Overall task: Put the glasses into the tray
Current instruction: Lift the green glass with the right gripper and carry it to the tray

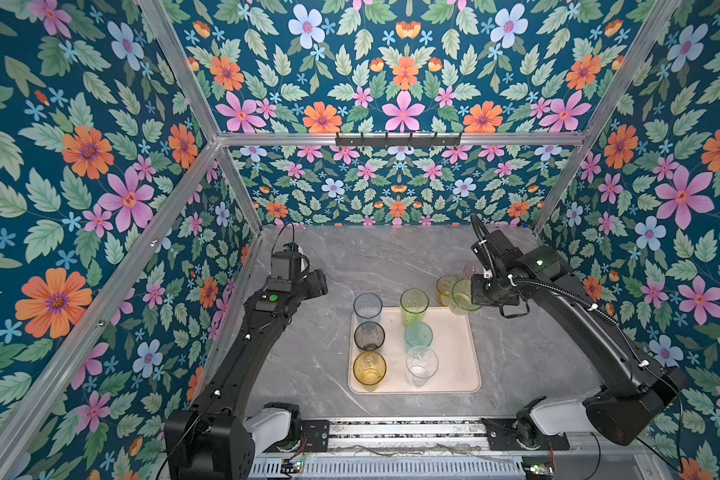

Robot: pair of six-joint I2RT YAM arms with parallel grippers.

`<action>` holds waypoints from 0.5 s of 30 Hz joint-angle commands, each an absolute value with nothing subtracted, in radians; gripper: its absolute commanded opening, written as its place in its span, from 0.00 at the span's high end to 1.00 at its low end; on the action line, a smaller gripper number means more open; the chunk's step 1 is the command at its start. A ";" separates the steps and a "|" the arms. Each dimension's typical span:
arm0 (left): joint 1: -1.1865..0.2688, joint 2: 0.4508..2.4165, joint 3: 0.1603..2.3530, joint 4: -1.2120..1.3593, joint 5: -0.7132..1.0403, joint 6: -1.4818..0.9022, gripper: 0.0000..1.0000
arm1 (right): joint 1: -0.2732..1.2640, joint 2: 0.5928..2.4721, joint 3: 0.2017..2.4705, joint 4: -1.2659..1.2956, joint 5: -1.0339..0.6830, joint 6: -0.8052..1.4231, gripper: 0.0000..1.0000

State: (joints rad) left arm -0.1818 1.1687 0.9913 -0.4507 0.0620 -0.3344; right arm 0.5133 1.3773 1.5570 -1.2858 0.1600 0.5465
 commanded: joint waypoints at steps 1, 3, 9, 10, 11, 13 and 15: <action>-0.180 1.174 0.989 -0.458 0.029 -0.321 0.24 | 0.514 1.346 1.500 -1.200 0.172 0.549 1.00; -0.181 1.177 0.987 -0.460 0.019 -0.321 0.24 | 0.514 1.329 1.455 -1.164 0.162 0.544 1.00; -0.181 1.174 0.984 -0.462 0.007 -0.320 0.24 | 0.514 1.273 1.307 -1.076 0.162 0.546 1.00; -0.180 1.175 0.986 -0.464 0.001 -0.318 0.24 | 0.514 1.264 1.279 -1.058 0.155 0.550 1.00; -0.181 1.175 0.988 -0.466 -0.001 -0.318 0.24 | 0.514 1.257 1.258 -1.041 0.148 0.552 1.00; -0.181 1.174 0.987 -0.466 0.000 -0.317 0.24 | 0.514 1.247 1.203 -1.009 0.140 0.559 1.00; -0.181 1.172 0.985 -0.465 0.007 -0.316 0.24 | 0.514 1.243 1.162 -0.987 0.137 0.564 1.00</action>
State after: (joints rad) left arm -0.1818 1.1755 0.9840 -0.4686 0.0139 -0.3317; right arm 0.5133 1.2499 1.1927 -1.0534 0.1448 0.5472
